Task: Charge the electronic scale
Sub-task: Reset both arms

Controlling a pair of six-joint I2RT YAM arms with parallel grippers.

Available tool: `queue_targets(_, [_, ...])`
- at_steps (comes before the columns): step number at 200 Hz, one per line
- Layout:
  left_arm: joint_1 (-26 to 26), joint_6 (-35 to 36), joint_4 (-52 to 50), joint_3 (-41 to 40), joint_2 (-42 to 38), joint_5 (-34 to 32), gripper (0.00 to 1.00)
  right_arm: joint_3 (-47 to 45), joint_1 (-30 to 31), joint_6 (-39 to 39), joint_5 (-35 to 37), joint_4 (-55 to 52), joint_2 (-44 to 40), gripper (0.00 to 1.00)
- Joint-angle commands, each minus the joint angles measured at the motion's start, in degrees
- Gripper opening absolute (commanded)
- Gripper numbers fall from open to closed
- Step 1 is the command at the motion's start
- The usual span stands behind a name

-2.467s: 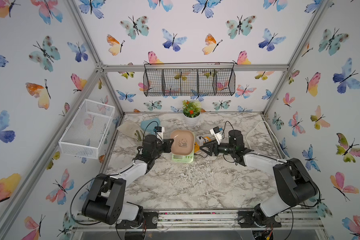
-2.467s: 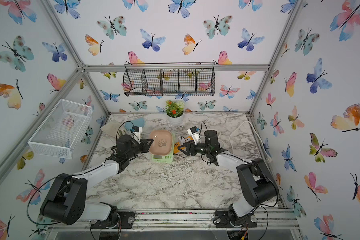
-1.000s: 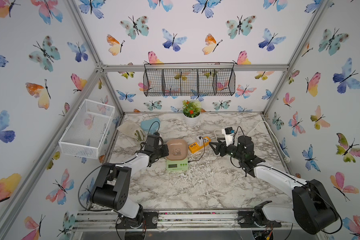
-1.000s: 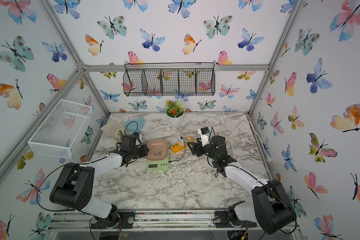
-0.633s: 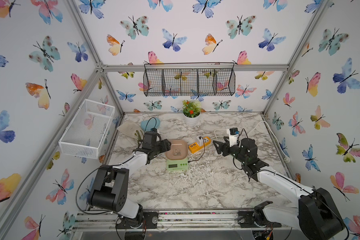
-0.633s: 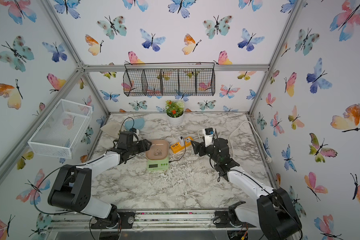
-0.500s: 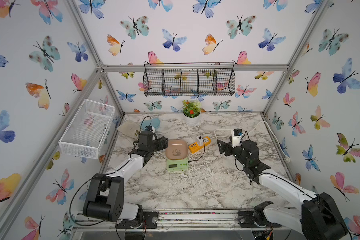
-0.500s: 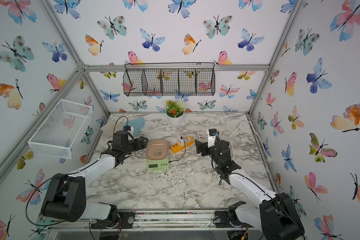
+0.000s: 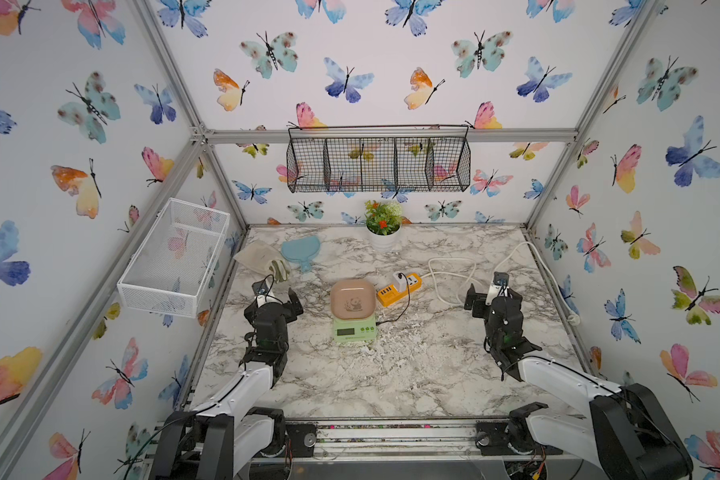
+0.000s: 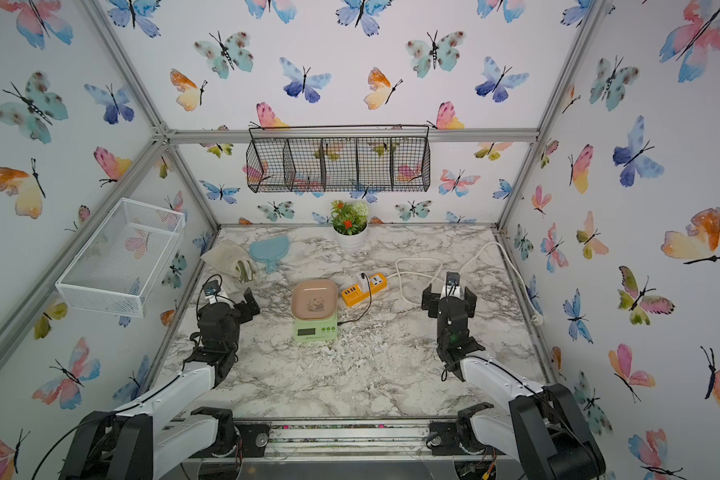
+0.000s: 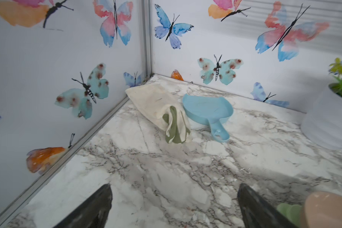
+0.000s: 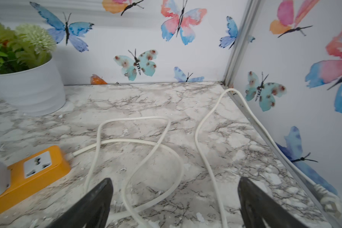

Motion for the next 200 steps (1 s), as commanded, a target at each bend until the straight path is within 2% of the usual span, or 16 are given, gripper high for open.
queue_targets(1, [1.42, 4.83, 15.43, -3.66, 1.26, -4.00, 0.98, -2.11, -3.89, 0.36, 1.21, 10.37, 3.34, 0.99])
queue_targets(11, [2.11, 4.50, 19.34, -5.24, 2.69, -2.20, 0.98, -1.85, -6.41, 1.30, -2.62, 10.73, 5.43, 0.99])
queue_targets(34, [2.89, 4.01, 24.97, -6.39, 6.54, 2.62, 0.98, -3.79, -7.33, -0.88, -2.68, 19.02, 11.13, 0.98])
queue_targets(58, [3.16, 4.64, 27.24, -5.66, 11.61, 4.76, 0.98, -5.03, -8.45, -2.29, -6.48, 26.02, 15.67, 0.99])
queue_targets(83, [3.22, 5.90, 36.33, -7.14, 17.76, 6.27, 0.98, -4.80, -10.52, -2.98, -13.31, 31.25, 22.30, 0.98])
queue_targets(95, [3.24, 5.94, 37.26, -7.32, 19.20, 7.06, 0.98, -5.74, -11.17, -3.45, -15.26, 36.12, 24.03, 0.98])
queue_targets(117, [3.14, 7.01, 39.59, -6.40, 22.99, 6.52, 0.98, -4.28, -11.36, -3.37, -16.38, 29.49, 22.01, 0.98])
queue_targets(200, [2.84, 6.98, 38.21, -5.96, 22.60, 6.32, 0.98, -4.44, -11.36, -3.62, -16.43, 30.77, 22.61, 0.99])
